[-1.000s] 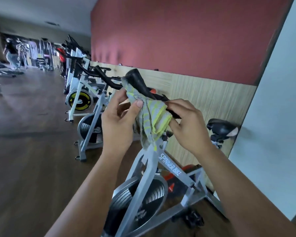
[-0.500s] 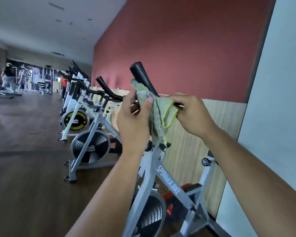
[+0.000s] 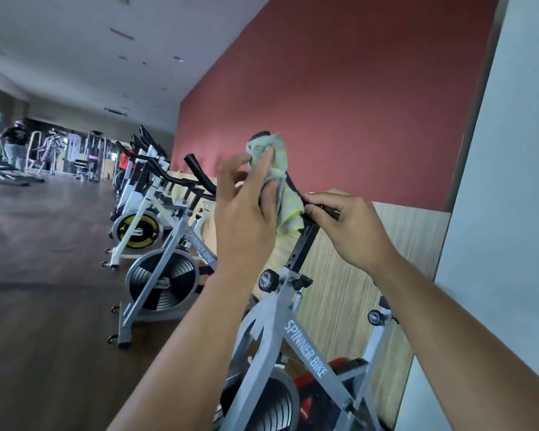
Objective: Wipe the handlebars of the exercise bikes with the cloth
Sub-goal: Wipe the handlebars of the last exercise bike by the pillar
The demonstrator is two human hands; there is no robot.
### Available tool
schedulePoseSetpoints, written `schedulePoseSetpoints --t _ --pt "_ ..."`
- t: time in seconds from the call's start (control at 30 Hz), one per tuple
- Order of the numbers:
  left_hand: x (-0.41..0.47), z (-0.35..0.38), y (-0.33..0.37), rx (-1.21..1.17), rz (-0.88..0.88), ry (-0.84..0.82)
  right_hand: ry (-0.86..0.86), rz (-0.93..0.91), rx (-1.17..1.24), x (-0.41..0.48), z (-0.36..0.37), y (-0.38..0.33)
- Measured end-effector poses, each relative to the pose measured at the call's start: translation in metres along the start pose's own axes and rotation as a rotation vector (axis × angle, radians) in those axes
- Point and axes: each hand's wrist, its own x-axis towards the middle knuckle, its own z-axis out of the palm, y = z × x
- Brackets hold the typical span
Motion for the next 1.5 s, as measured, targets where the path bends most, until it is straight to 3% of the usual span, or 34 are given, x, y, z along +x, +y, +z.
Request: schedulePoseSetpoints --t 0.13,0.3,0.57,0.7,0.83,1.17,1.5 --pt "0.012 0.001 0.004 0.048 0.039 -0.02 0.007 -0.008 -0.044 0.0 0.0 -0.001" --pt "-0.027 0.007 -0.005 -0.08 -0.007 -0.017 0.029 -0.002 -0.046 -0.002 0.003 -0.002" --pt "-0.029 0.015 0.012 -0.409 -0.422 0.036 0.043 -0.033 -0.063 -0.003 0.005 -0.002" --pt "-0.052 0.023 0.018 -0.558 -0.566 -0.027 -0.006 -0.005 -0.126 0.0 -0.004 -0.002" --pt "-0.062 0.028 0.009 -0.616 -0.614 -0.078 0.05 0.051 -0.253 -0.002 -0.023 0.02" --pt "-0.084 0.07 0.017 -0.772 -0.717 -0.1 0.023 0.14 -0.248 -0.005 -0.038 0.034" --pt "-0.106 0.128 0.013 -0.677 -0.698 -0.211 0.056 0.193 -0.216 -0.002 -0.039 0.035"
